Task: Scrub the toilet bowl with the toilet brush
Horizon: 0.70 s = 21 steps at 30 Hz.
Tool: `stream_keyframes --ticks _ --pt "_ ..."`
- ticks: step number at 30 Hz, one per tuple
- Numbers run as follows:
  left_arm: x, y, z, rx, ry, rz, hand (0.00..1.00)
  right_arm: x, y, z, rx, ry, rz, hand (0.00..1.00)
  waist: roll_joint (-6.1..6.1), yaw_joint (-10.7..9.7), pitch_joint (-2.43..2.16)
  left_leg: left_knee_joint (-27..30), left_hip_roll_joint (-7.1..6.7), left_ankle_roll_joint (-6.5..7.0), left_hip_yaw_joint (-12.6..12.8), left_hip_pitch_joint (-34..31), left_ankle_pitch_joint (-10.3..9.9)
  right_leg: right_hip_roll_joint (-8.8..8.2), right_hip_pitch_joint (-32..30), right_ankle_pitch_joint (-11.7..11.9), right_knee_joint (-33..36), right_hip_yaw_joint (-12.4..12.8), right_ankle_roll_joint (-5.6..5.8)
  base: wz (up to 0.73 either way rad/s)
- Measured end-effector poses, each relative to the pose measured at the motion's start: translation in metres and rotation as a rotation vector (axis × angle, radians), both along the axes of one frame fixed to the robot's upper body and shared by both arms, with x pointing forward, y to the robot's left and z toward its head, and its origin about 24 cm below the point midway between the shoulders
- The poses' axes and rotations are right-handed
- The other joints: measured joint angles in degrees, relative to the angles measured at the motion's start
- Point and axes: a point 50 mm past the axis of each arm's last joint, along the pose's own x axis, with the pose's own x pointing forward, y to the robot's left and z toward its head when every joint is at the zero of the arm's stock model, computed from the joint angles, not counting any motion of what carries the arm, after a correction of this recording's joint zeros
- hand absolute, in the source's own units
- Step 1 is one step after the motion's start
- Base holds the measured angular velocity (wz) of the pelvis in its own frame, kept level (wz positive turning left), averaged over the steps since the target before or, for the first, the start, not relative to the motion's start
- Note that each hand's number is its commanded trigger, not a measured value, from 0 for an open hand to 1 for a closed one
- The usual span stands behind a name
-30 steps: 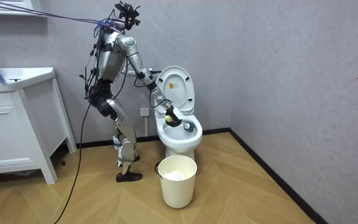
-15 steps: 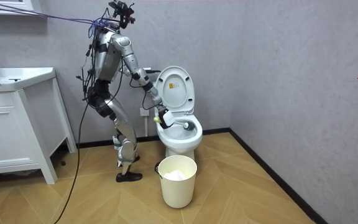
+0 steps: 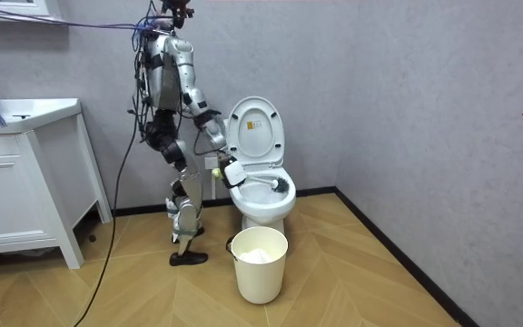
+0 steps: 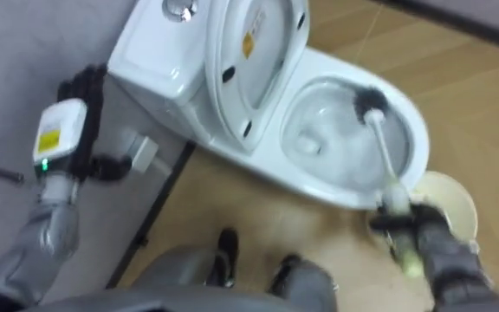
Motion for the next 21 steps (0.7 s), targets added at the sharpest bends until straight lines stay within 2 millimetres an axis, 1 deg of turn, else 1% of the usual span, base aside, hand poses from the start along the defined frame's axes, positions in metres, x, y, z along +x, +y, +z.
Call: stream_keyframes --ticks 1,2,3,4,5,6,8,9,11,13,16,18,19,21 --pt "-0.005 0.002 -0.001 0.002 0.011 0.008 0.00 -0.007 0.000 -0.001 0.000 0.006 -0.019 1.00 -0.19 -0.2 0.03 0.0 0.21 -0.14 0.0 0.9 -0.5 0.37 1.1 0.0 -0.7 0.2 0.02 -0.10" --pt "-0.014 0.005 -0.004 -0.001 0.031 0.027 0.00 -0.021 0.000 -0.004 -0.005 0.011 -0.075 1.00 -0.19 -0.4 0.03 -0.1 0.48 -0.40 0.0 2.6 -1.7 1.21 3.2 0.1 -1.9 0.3 0.03 -0.14" --pt "-0.021 0.007 -0.007 -0.012 0.045 0.057 0.00 -0.032 0.001 -0.005 -0.007 0.002 -0.133 1.00 -0.29 -0.7 0.04 -0.7 0.62 -0.56 0.0 4.3 -2.2 1.75 4.9 0.2 -3.1 0.4 0.06 -0.13" --pt "-0.025 0.007 -0.008 -0.023 0.050 0.075 0.00 -0.037 0.002 -0.006 -0.005 0.002 -0.160 1.00 -0.40 -1.0 0.11 -1.0 0.66 -0.64 0.0 5.1 -2.3 1.84 5.5 0.2 -3.5 0.5 0.07 -0.08" --pt "-0.032 0.009 -0.011 -0.042 0.065 0.104 0.00 -0.045 0.003 -0.007 0.000 0.007 -0.198 1.00 -0.29 -1.4 0.00 -1.8 0.80 -0.78 0.1 6.4 -2.6 2.13 6.6 0.2 -4.2 0.6 0.08 -0.10" --pt "-0.038 0.013 -0.013 -0.046 0.078 0.120 0.00 -0.052 0.003 -0.008 0.000 0.010 -0.233 1.00 -0.40 -1.5 0.17 -2.4 0.85 -0.92 0.2 7.5 -2.7 2.47 7.7 0.4 -5.2 0.7 0.07 -0.10" --pt "-0.045 0.015 -0.016 -0.057 0.089 0.135 0.00 -0.059 0.002 -0.008 -0.008 0.011 -0.282 1.00 -0.34 -1.5 0.30 -3.4 0.99 -1.12 0.4 9.2 -2.7 2.93 9.4 0.7 -6.6 1.1 0.03 -0.11" --pt "-0.052 0.015 -0.018 -0.085 0.094 0.168 0.00 -0.060 0.002 -0.008 -0.014 0.000 -0.311 1.00 -0.24 -1.6 0.34 -3.8 1.04 -1.29 0.5 10.0 -2.8 3.13 10.2 0.8 -7.2 1.3 0.04 -0.12" --pt "-0.057 0.015 -0.021 -0.115 0.095 0.205 0.00 -0.059 0.002 -0.008 -0.021 -0.020 -0.338 1.00 -0.03 -1.5 0.41 -4.2 1.09 -1.40 0.6 11.1 -2.8 3.37 11.4 0.9 -8.1 1.6 -0.02 -0.09" --pt "-0.063 0.016 -0.023 -0.134 0.099 0.236 0.00 -0.055 0.004 -0.007 -0.020 -0.050 -0.351 1.00 -0.03 -1.4 0.44 -4.4 1.12 -1.51 0.6 11.8 -2.9 3.55 12.2 0.9 -8.6 1.8 -0.04 -0.03" --pt "-0.074 0.017 -0.032 -0.170 0.129 0.292 0.00 -0.046 0.003 -0.005 -0.034 -0.103 -0.368 1.00 0.01 -1.2 0.38 -4.5 1.00 -1.51 0.2 12.5 -2.9 3.71 13.1 0.9 -9.3 2.0 -0.15 -0.02" --pt "-0.086 0.020 -0.042 -0.215 0.173 0.369 0.00 -0.038 0.002 -0.002 -0.052 -0.153 -0.402 1.00 -0.01 -1.3 0.37 -4.7 0.98 -1.51 0.3 13.1 -2.9 3.83 13.8 1.0 -10.0 2.1 -0.24 -0.08" --pt "-0.096 0.023 -0.049 -0.235 0.213 0.426 0.00 -0.035 0.003 0.000 -0.065 -0.177 -0.420 1.00 -0.19 -1.3 0.29 -4.9 0.98 -1.57 0.3 13.6 -2.9 3.91 14.2 1.0 -10.2 2.3 -0.26 -0.11" --pt "-0.120 0.031 -0.060 -0.243 0.296 0.538 0.00 -0.027 0.000 0.005 -0.098 -0.226 -0.446 1.00 -0.35 -1.4 0.36 -5.5 1.12 -1.72 0.3 14.7 -3.1 4.22 14.8 1.0 -10.2 3.5 -0.26 -0.15"
